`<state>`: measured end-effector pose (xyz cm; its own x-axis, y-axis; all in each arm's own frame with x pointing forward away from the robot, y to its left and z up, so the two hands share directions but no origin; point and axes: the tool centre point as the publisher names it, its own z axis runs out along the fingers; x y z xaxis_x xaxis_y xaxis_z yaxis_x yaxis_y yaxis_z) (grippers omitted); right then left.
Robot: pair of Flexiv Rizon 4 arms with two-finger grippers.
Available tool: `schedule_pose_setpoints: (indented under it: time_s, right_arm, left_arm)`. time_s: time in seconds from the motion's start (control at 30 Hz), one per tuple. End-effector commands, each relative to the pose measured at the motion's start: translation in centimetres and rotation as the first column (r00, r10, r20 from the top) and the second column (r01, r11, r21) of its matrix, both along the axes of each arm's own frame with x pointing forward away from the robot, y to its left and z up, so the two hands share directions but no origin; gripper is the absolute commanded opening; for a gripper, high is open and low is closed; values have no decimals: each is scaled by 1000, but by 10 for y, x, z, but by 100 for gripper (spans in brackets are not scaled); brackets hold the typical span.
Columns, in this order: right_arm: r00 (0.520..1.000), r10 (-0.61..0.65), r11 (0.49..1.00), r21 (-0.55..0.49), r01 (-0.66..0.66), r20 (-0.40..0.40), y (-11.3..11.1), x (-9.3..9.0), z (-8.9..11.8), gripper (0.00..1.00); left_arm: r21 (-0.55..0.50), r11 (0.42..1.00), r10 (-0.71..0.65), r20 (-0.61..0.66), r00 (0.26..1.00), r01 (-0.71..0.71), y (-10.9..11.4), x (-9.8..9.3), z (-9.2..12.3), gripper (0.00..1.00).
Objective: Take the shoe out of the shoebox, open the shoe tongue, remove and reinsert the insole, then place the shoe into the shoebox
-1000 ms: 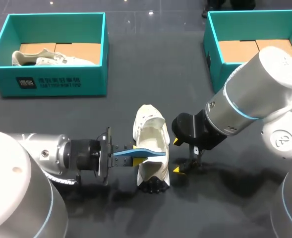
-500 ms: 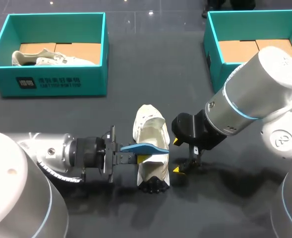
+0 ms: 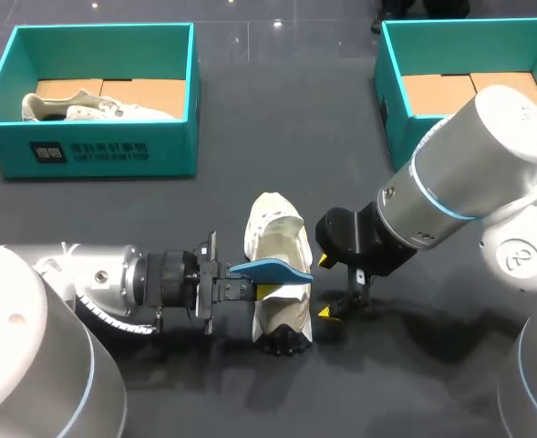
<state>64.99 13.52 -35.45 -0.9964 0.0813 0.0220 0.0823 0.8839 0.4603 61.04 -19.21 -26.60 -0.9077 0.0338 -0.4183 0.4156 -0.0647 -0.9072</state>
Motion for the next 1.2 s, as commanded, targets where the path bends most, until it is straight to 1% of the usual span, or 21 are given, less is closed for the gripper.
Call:
schedule_pose_setpoints:
  time_s: [0.03,0.37,0.57,0.87,1.2]
  right_arm:
    - [1000,-1,1000,2,1,2,0,-1,-1,100]
    - [1000,-1,1000,2,1,2,0,-1,-1,100]
    - [1000,-1,1000,2,1,2,0,-1,-1,100]
    - [1000,-1,1000,2,1,2,0,-1,-1,100]
    - [1000,-1,1000,2,1,2,0,-1,-1,100]
  left_arm:
    - [1,1000,1,-5,1000,-1,-2,2,-1,0]
    - [13,1000,13,-14,1000,-13,0,4,-3,0]
    - [20,1000,20,-21,1000,-19,1,7,-6,0]
    - [23,1000,14,-21,1000,-13,-4,7,-12,0]
    - [27,999,30,-11,999,-30,-4,14,-20,0]
